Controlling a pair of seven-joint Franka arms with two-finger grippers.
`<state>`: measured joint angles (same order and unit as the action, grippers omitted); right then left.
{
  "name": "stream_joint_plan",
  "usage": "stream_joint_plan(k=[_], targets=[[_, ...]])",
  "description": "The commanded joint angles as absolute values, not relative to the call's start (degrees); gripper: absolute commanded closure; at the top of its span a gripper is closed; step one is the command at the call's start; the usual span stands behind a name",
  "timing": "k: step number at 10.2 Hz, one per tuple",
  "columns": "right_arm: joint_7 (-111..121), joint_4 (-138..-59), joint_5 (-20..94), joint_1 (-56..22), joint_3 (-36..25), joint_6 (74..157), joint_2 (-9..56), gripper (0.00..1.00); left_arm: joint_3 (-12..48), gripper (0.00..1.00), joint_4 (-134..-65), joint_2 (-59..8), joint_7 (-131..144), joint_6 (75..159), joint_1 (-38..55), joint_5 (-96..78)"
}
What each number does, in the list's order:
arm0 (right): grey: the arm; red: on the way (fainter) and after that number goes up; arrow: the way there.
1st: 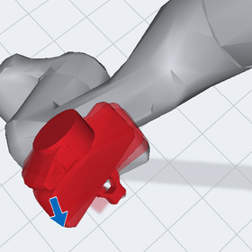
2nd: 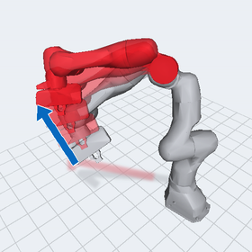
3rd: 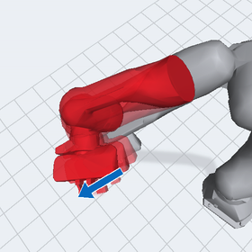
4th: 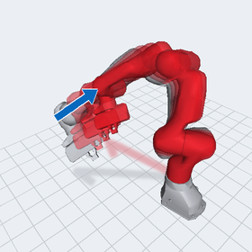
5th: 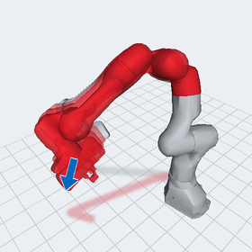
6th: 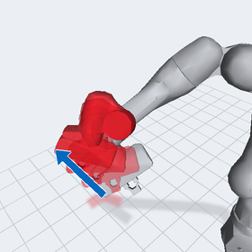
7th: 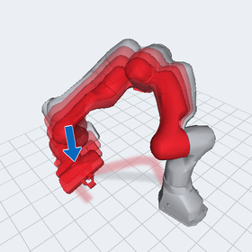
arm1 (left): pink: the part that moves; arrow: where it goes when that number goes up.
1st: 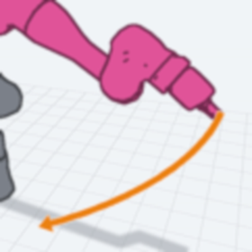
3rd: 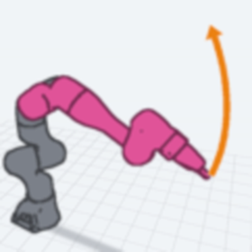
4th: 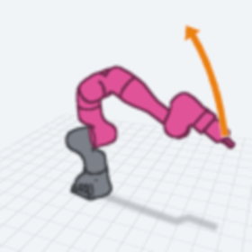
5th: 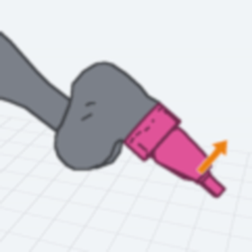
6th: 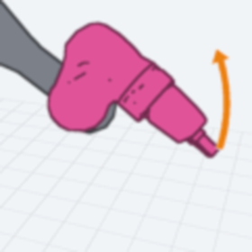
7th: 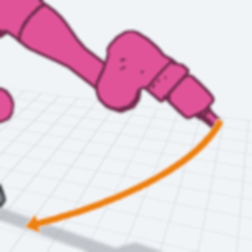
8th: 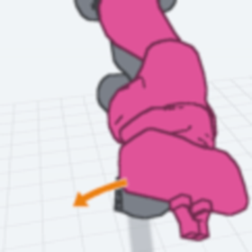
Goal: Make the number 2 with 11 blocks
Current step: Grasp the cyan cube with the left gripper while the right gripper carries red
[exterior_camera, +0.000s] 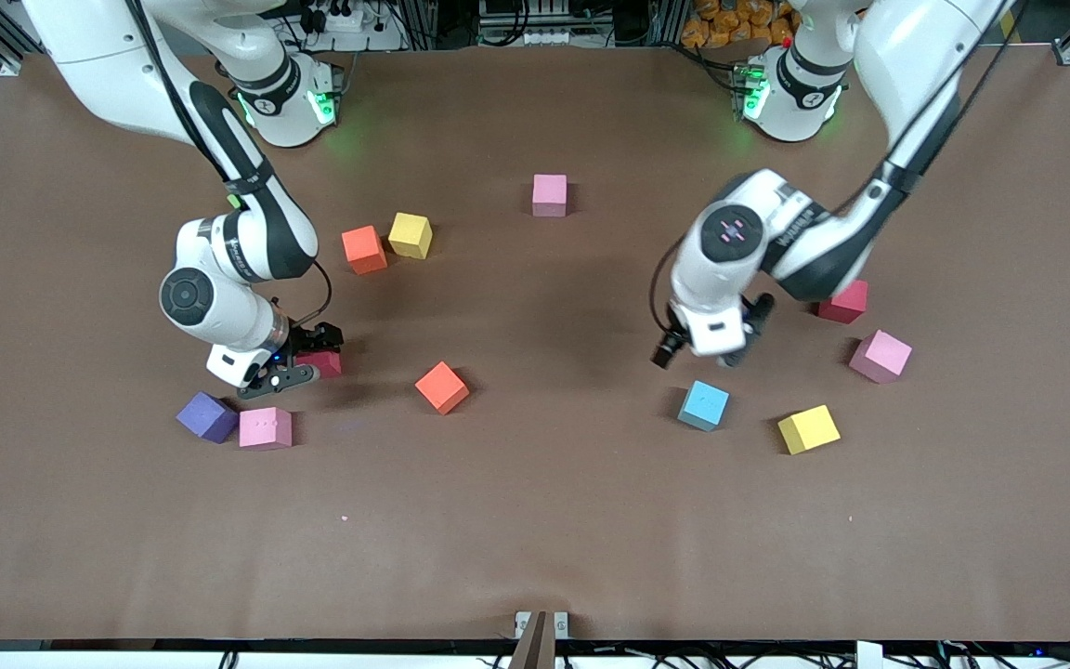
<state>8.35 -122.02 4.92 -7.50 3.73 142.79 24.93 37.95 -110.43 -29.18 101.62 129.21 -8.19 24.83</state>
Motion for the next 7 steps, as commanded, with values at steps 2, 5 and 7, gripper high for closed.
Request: stream_joint_plan(k=[2, 5, 7], targets=[[8.8, -122.2, 6.0, -7.5, 4.0, 143.4, 24.8, 0.64, 34.1, 0.00, -100.4, -39.0, 102.7, 128.7, -7.7, 26.4], [10.0, -120.7, 5.6, -7.8, 5.0, 138.3, 21.5, 0.73, 33.6, 0.00, -97.5, -40.8, 102.8, 128.6, -7.3, 26.3], [11.3, -120.4, 4.0, -7.8, 9.2, 135.1, 18.6, 0.73, 33.6, 0.00, -97.3, -40.9, 102.8, 128.7, -7.1, 26.3]])
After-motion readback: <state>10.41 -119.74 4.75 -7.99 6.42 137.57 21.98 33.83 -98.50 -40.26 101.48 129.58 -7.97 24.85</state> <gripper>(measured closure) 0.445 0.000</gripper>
